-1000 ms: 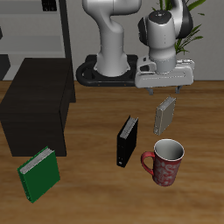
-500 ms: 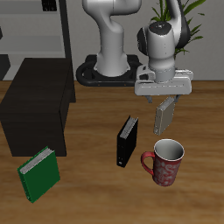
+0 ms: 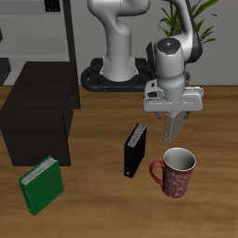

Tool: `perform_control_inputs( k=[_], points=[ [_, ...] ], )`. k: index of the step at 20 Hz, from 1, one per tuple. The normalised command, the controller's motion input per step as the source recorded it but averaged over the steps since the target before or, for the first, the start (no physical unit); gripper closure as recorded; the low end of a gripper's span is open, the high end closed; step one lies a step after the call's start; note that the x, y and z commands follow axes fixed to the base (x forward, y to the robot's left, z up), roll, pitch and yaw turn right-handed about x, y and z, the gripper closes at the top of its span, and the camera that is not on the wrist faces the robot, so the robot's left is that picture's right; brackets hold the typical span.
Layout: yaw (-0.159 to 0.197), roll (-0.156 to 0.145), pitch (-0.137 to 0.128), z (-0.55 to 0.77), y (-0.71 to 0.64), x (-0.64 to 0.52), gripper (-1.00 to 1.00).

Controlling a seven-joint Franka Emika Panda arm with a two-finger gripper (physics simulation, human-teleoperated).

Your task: Place the yellow book flat on top of the shelf

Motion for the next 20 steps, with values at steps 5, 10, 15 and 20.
perform_control_inputs(
  k=[5, 10, 15, 20],
  points=[
    [0.01, -0.001, 0.06, -0.33, -0.06, 0.04, 1.0],
    [-0.012, -0.012, 0.005, 0.09, -0.17, 0.03, 1.0],
    [0.026, -0.02, -0.024, 0.28, -0.33, 0.0, 1.0],
    [0.063, -0.057, -0.032, 0.38, -0.43, 0.0, 1.0]
  ],
)
